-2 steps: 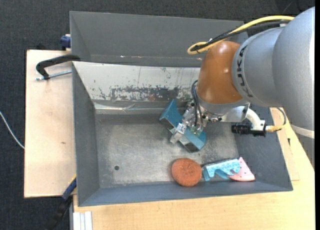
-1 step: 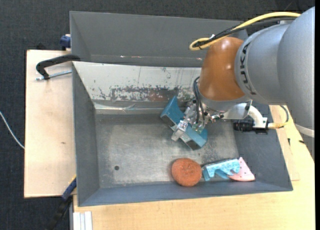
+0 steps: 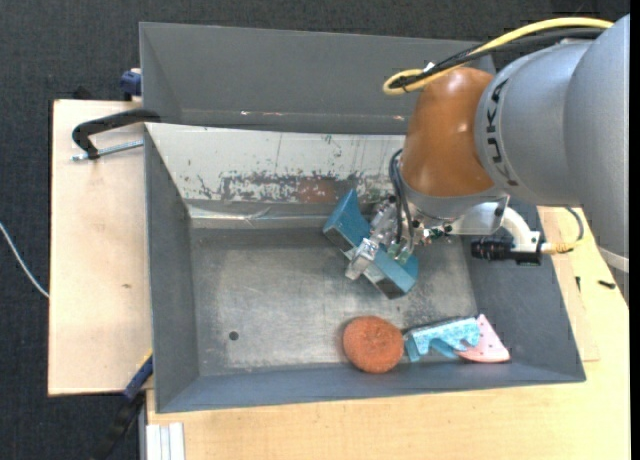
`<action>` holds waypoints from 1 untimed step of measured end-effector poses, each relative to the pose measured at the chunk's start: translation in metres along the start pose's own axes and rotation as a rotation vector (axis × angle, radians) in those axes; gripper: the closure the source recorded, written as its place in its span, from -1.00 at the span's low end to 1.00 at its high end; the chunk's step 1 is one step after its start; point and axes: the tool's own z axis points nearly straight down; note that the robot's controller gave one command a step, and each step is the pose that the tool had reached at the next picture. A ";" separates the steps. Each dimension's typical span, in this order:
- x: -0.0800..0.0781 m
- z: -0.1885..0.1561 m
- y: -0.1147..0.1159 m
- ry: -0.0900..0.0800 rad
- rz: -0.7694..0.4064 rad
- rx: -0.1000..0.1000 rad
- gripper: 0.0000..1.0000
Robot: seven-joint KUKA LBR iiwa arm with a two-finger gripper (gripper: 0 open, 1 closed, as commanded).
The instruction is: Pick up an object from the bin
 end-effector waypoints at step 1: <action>0.001 -0.020 0.000 0.002 0.000 0.001 1.00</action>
Offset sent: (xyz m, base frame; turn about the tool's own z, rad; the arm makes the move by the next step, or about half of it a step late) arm 0.0001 0.0000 0.0669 0.0000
